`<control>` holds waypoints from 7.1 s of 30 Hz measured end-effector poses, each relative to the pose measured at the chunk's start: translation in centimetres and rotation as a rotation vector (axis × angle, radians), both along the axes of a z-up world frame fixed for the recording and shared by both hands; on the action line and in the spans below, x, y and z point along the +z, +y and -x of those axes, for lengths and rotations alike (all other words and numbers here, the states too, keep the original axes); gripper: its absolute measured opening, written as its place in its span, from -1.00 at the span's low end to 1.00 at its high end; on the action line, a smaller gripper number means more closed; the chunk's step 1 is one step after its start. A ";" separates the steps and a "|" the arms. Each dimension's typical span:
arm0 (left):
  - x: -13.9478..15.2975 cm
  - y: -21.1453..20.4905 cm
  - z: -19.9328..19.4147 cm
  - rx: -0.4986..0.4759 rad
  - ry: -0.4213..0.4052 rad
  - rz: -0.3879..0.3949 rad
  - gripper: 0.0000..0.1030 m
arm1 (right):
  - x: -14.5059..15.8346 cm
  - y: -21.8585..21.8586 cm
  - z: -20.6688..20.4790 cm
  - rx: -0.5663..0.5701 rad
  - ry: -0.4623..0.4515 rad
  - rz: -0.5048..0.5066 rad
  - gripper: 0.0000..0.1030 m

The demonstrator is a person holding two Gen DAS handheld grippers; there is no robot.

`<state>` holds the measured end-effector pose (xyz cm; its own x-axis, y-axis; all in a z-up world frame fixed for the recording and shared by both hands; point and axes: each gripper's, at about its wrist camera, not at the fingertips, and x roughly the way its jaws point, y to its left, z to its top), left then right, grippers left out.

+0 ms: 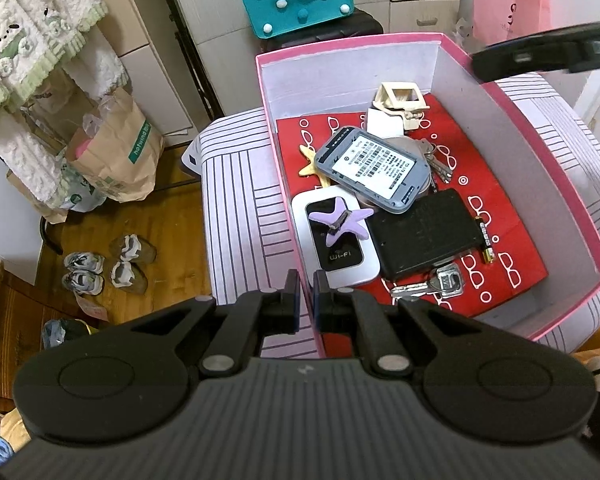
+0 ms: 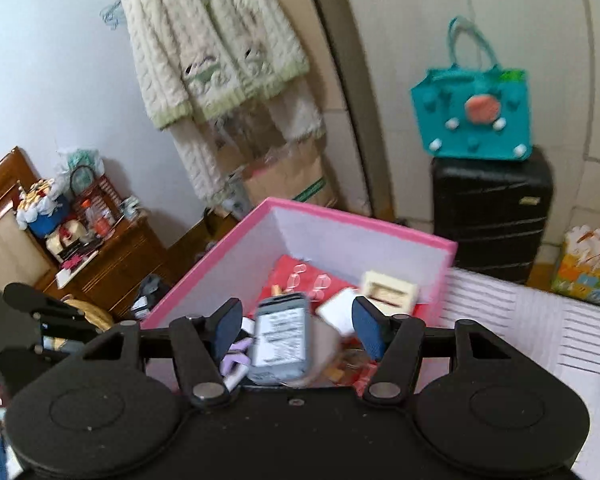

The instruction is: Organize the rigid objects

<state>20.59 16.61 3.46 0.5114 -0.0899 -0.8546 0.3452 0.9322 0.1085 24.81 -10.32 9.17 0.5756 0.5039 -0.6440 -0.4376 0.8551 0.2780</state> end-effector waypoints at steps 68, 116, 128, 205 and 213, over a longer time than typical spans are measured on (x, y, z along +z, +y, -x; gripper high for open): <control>0.0 1.1 -1.1 0.049 0.016 0.096 -0.87 | -12.0 -6.2 -2.1 0.003 0.202 0.352 0.04; 0.0 1.7 -0.1 0.047 -0.011 0.129 -0.87 | -7.5 13.2 -1.2 0.485 0.256 0.325 0.05; 0.0 2.5 0.0 0.048 -0.010 0.168 -0.87 | -3.5 6.4 1.8 0.261 0.146 0.079 0.22; 3.1 -10.7 18.6 0.260 -0.308 0.148 1.00 | 0.3 -5.7 24.5 -0.452 -0.117 0.158 0.92; 3.4 -11.3 19.8 0.222 -0.334 0.141 1.00 | 0.4 -5.6 25.8 -0.470 -0.145 0.211 0.92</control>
